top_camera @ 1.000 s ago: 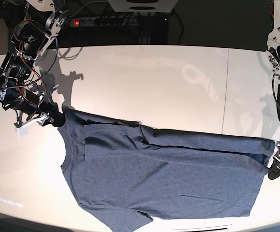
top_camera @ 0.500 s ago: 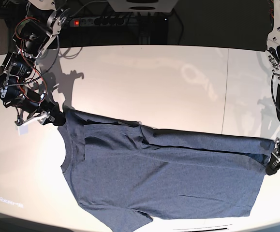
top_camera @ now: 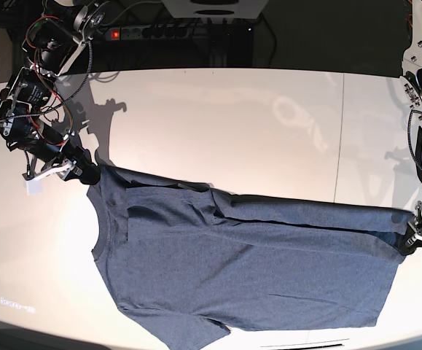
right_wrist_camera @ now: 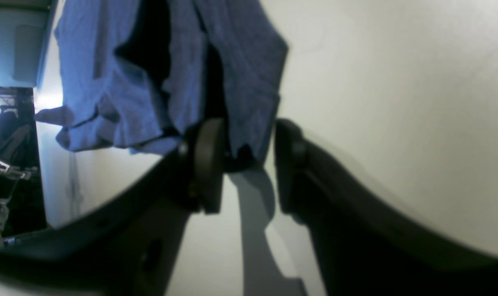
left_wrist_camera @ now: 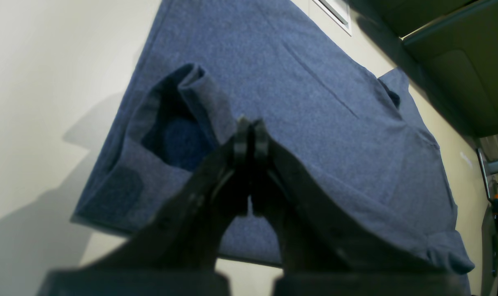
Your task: Fold the T-shirt properly
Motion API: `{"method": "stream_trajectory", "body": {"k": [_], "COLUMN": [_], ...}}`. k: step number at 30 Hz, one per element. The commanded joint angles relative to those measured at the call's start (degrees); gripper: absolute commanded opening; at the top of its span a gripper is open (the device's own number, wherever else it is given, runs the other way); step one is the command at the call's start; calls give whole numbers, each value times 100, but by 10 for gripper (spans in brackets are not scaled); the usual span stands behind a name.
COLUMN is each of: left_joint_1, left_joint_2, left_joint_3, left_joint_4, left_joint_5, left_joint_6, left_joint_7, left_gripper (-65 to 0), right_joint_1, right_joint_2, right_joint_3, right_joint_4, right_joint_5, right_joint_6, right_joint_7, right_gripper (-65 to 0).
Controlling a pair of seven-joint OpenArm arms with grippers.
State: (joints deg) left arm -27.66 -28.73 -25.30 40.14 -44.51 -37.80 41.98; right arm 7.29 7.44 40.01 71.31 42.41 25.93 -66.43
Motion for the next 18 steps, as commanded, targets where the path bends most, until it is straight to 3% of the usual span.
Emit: {"method": "stream_trajectory", "body": {"k": [1, 7, 13, 18], "left_joint_1": [-168, -168, -168, -168], "left_joint_2": [-127, -129, -127, -129], "left_joint_3": [-11, -11, -11, -11], "left_joint_4": [87, 87, 87, 87], "left_joint_5": [-131, -149, -483, -601], "left_joint_6": [-220, -220, -220, -220], "left_joint_7": [-125, -120, -157, -319], "left_gripper": [-650, -637, -372, -353], "right_joint_1": [-35, -35, -35, -35], "right_joint_2": [28, 28, 28, 28], "right_joint_3": [-4, -4, -4, -4], "right_joint_4": [11, 11, 11, 11], "right_joint_5": [-382, -382, -385, -385], "right_joint_6": [236, 238, 236, 238], "right_joint_7": [-234, -234, -236, -234], "right_gripper": [-427, -427, -427, -427]}}
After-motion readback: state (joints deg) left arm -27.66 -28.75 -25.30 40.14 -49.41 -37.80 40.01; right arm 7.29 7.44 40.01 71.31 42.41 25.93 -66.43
